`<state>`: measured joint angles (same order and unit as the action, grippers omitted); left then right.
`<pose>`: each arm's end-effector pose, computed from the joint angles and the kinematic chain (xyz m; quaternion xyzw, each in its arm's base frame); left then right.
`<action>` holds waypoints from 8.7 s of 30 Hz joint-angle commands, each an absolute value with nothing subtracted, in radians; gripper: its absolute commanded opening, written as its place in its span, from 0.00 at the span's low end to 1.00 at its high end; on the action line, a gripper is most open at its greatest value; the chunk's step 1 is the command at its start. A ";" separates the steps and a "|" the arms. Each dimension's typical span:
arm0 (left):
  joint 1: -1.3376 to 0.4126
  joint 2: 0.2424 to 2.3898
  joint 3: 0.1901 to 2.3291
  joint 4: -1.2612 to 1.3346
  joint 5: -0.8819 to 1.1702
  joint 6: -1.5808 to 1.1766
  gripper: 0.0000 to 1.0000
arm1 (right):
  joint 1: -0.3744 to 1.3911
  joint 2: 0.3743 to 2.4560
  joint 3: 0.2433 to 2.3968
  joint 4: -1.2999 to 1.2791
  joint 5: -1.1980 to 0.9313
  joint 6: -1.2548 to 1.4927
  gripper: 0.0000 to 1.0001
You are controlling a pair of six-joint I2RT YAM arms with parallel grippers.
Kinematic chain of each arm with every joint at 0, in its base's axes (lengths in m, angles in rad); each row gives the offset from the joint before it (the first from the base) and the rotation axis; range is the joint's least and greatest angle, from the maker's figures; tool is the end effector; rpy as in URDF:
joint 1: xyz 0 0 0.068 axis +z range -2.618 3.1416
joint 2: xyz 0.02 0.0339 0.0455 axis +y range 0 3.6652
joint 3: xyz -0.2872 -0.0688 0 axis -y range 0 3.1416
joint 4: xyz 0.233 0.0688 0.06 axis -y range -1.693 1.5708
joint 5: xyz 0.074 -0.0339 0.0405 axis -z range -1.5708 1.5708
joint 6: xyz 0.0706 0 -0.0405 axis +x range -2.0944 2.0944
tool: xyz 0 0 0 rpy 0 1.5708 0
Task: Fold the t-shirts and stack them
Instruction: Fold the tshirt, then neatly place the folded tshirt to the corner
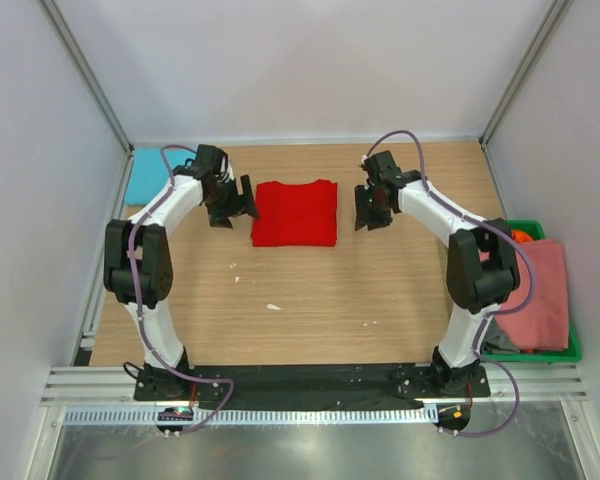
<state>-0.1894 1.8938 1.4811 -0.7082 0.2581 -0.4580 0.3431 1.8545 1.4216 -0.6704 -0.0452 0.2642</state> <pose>0.3998 -0.0950 0.2193 -0.1010 0.9618 -0.1893 0.1698 0.3777 0.1383 0.2169 -0.0436 0.9716 0.0902 0.2144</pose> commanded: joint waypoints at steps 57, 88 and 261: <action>0.107 1.160 1.146 -0.937 0.150 -0.807 0.92 | 0.985 2.195 1.362 0.158 0.434 -0.980 0.20; -0.092 1.801 0.962 0.270 0.643 -1.500 1.00 | 0.828 1.888 1.325 0.006 0.141 -0.776 0.01; 0.239 2.429 2.516 -0.480 -0.307 0.017 1.00 | 0.756 1.467 1.105 -0.434 0.183 0.136 0.99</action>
